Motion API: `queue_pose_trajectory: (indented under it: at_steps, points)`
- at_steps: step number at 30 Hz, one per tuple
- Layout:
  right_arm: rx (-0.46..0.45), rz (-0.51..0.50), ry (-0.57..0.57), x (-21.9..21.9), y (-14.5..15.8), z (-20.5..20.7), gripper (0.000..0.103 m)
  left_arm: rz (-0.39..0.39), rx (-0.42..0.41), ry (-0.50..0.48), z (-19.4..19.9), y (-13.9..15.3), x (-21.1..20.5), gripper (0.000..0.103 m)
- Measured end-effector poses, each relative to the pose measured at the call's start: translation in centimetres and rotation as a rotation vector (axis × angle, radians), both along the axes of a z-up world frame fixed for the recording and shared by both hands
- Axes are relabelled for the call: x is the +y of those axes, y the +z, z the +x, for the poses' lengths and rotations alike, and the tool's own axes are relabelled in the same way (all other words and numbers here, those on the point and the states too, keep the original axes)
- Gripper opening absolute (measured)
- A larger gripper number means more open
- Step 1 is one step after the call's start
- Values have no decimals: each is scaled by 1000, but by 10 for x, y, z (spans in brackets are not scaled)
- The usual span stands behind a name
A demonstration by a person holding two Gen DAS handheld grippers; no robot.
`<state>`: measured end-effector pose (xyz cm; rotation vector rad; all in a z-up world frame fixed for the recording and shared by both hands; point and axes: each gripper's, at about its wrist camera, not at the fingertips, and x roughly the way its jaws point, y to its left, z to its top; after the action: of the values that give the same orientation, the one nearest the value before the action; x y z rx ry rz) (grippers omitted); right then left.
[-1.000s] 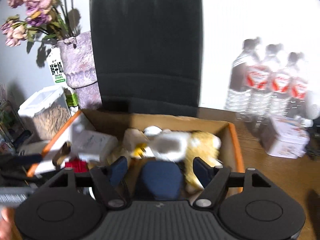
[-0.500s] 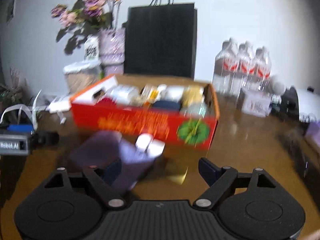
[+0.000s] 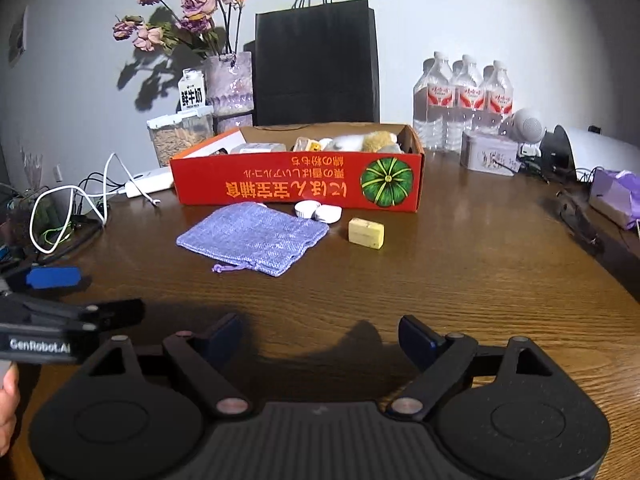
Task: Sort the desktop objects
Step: 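Grasp the round tin with the left tool while the right tool grasps the yellow cube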
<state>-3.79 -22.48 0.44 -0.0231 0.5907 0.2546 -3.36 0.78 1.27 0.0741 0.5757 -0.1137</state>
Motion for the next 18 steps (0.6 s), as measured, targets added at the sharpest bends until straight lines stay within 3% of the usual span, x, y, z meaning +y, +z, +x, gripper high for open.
queue_pose_trajectory:
  at_steps: [8, 17, 18]
  points:
    - [6, -10, -40, -8, 3, 26, 84, -25, 16, -18, 27, 1, 0, 101]
    - [39, -61, -48, -10, 2, 97, 75, -84, 53, -41, 110, 11, -2, 98]
    - [41, -64, -40, -10, 1, 104, 74, -83, 59, -48, 120, 11, -4, 94]
